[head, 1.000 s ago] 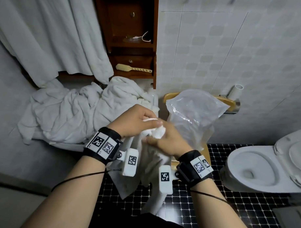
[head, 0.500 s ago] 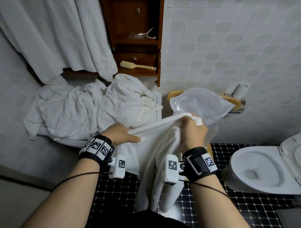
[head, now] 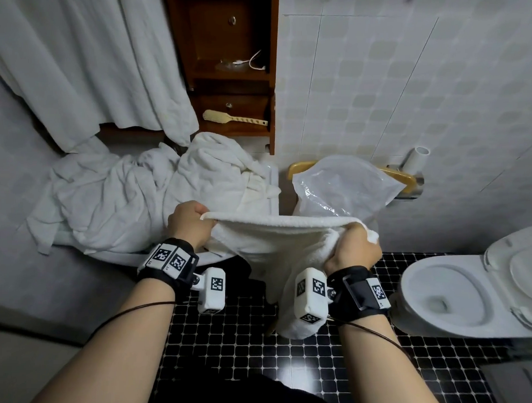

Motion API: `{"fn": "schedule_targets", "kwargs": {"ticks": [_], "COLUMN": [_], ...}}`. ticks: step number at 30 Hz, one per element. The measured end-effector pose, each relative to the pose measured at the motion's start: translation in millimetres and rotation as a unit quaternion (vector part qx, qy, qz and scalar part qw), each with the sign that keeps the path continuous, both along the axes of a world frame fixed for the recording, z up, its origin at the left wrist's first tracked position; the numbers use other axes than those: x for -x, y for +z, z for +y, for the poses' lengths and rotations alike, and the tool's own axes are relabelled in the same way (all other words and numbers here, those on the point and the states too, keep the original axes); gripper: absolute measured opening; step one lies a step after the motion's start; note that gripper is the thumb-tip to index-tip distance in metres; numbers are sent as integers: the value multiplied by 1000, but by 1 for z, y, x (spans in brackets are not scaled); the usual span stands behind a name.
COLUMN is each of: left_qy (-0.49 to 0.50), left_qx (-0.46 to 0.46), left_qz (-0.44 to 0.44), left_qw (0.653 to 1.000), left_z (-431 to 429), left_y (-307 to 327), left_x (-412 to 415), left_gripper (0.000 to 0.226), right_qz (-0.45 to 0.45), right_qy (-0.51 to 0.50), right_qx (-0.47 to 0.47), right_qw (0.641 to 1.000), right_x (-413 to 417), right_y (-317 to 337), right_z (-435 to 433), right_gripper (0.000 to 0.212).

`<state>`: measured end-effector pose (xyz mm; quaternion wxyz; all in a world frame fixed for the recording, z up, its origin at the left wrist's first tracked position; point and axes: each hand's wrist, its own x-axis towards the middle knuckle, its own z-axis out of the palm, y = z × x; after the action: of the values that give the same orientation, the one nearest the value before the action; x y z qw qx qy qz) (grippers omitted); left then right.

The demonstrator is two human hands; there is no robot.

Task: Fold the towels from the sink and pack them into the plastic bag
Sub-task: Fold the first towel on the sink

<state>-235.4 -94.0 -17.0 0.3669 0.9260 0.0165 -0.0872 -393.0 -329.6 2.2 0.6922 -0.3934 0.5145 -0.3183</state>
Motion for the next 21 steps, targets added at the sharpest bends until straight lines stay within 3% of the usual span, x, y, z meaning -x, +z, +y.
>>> {"fn": "schedule_targets", "kwargs": {"ticks": [2,4,6,9,11,14,15,18,21], "left_qy": [17,10,-44,-99,-100,-116,-125,-132,-140], "left_qx": [81,168,238,339,359,351,351,348,340], "left_qz": [-15,-1,39,91,70,43,43,59,86], "left_qw": [996,986,969,931,925,928,927,926,926], "left_z": [0,-1,-8,-19,-23,-28,-29,-30,-38], "left_y": [5,12,25,37,41,42,39,28,20], "left_x": [0,-1,3,6,4,2,1,5,17], "left_gripper": [18,34,27,31,47,78,82,85,73], "right_qz": [8,21,61,84,55,66,66,67,50], "right_qy": [8,44,111,190,242,311,324,362,344], "right_qx": [-16,-21,14,33,19,78,104,179,196], "right_qw": [1000,999,992,978,969,945,938,912,917], "right_x": [1,0,-2,-7,-11,-15,-15,-13,-15], "right_y": [-6,-13,-20,-20,-19,-22,-24,-18,-11], "right_z": [-5,-8,-9,-6,-1,8,11,16,21], "right_gripper": [16,9,6,23,53,89,88,53,61]}}
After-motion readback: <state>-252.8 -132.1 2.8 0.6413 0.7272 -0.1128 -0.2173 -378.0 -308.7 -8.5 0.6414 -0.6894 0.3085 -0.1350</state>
